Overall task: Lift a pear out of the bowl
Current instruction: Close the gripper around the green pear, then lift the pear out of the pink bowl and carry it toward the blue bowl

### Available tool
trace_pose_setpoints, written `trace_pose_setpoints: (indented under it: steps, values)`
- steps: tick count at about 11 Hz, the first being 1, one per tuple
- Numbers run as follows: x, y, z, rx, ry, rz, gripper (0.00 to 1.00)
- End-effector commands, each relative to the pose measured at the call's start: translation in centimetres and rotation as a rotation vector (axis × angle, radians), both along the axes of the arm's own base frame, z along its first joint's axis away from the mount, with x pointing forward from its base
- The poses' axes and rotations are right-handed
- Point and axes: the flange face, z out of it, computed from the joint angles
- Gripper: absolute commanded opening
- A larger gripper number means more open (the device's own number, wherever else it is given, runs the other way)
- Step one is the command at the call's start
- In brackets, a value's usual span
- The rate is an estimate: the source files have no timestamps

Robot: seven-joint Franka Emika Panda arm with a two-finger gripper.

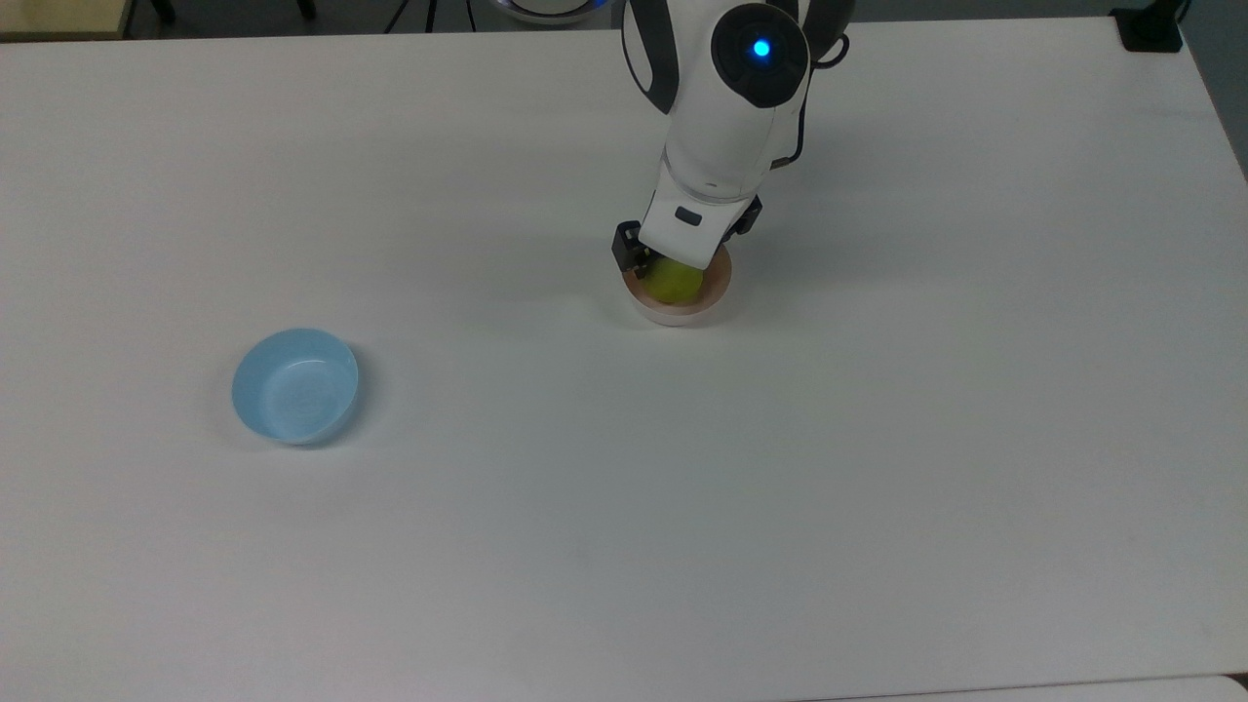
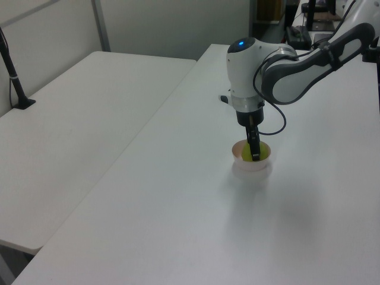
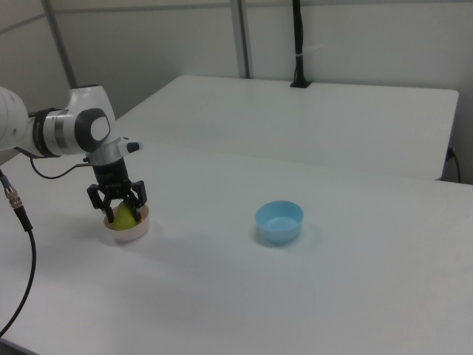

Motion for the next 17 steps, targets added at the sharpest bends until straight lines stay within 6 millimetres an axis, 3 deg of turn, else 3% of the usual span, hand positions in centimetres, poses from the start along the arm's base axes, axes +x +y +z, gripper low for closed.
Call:
trace_pose_setpoints:
  steps: [1, 2, 4, 8, 10, 13, 17]
  values:
    - [-0.1, -0.1, -0.2, -0.008, -0.021, 0.025, 0.37]
    - [-0.1, 0.0, 0.0, -0.007, -0.024, 0.026, 0.32]
    - [-0.1, -0.2, 1.3, -0.007, -0.034, 0.014, 0.32]
    - [-0.6, -0.8, 6.9, -0.004, -0.039, -0.013, 0.32]
    - [-0.8, -2.0, 9.6, -0.006, -0.050, -0.035, 0.32]
    - [0.2, -7.3, 11.5, -0.010, -0.050, -0.100, 0.32]
    - [1.5, -16.8, 11.2, -0.006, -0.043, -0.122, 0.32]
